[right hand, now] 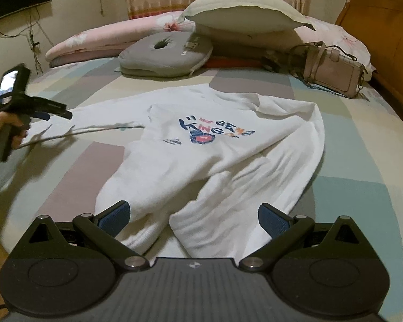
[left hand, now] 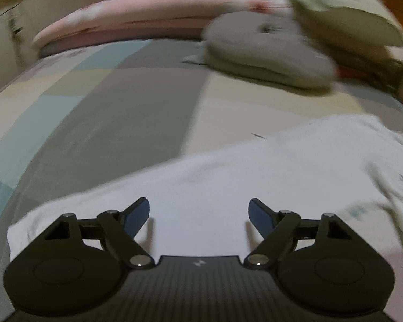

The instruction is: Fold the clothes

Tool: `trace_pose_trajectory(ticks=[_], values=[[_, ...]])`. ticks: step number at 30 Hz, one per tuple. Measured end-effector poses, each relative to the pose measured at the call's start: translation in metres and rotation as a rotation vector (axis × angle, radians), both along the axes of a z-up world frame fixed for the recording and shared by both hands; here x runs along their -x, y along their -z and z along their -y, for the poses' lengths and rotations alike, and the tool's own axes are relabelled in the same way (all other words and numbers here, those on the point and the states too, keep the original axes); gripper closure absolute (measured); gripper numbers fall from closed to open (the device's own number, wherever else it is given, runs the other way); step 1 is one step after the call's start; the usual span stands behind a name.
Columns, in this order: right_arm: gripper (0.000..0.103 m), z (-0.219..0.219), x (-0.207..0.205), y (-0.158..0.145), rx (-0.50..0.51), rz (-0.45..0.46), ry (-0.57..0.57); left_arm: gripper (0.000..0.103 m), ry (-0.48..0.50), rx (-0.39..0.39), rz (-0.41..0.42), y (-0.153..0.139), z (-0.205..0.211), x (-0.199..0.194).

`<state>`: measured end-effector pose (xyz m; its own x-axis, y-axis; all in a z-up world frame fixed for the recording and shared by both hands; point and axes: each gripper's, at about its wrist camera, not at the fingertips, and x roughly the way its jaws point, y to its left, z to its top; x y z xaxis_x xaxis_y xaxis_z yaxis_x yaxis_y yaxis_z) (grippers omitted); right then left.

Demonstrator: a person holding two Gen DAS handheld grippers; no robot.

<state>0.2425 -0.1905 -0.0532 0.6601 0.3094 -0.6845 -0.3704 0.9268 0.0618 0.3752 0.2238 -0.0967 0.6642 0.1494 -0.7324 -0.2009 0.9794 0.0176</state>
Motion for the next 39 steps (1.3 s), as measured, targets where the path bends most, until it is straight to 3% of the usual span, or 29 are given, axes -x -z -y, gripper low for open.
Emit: trace_pose_trajectory(ticks=[5,12,18,22,26,29,34,39], values=[[0.000,0.011,0.004,0.009,0.019,-0.028,0.028,0.015,0.163,0.015,0.010,-0.007,0.059,0.047],[0.000,0.027,0.009,0.022,0.046,-0.068,0.067,0.009,0.328,-0.112,0.044,-0.007,0.142,0.096],[0.000,0.026,-0.006,0.032,0.033,-0.091,0.110,0.008,0.438,-0.117,0.054,-0.003,0.194,0.118],[0.000,0.016,-0.022,0.032,0.000,-0.073,0.123,0.008,0.437,-0.195,0.083,0.001,0.213,0.130],[0.000,-0.002,-0.045,0.037,0.041,-0.044,0.153,0.008,0.446,-0.237,0.098,0.002,0.217,0.136],[0.000,-0.009,-0.058,0.054,0.149,-0.087,0.209,0.008,0.441,-0.238,0.102,0.001,0.216,0.140],[0.000,0.010,-0.047,0.071,0.167,-0.170,0.257,0.008,0.439,-0.209,0.118,-0.002,0.210,0.146],[0.000,0.040,-0.036,0.064,0.205,-0.152,0.348,0.008,0.435,-0.196,0.130,-0.004,0.210,0.148]])
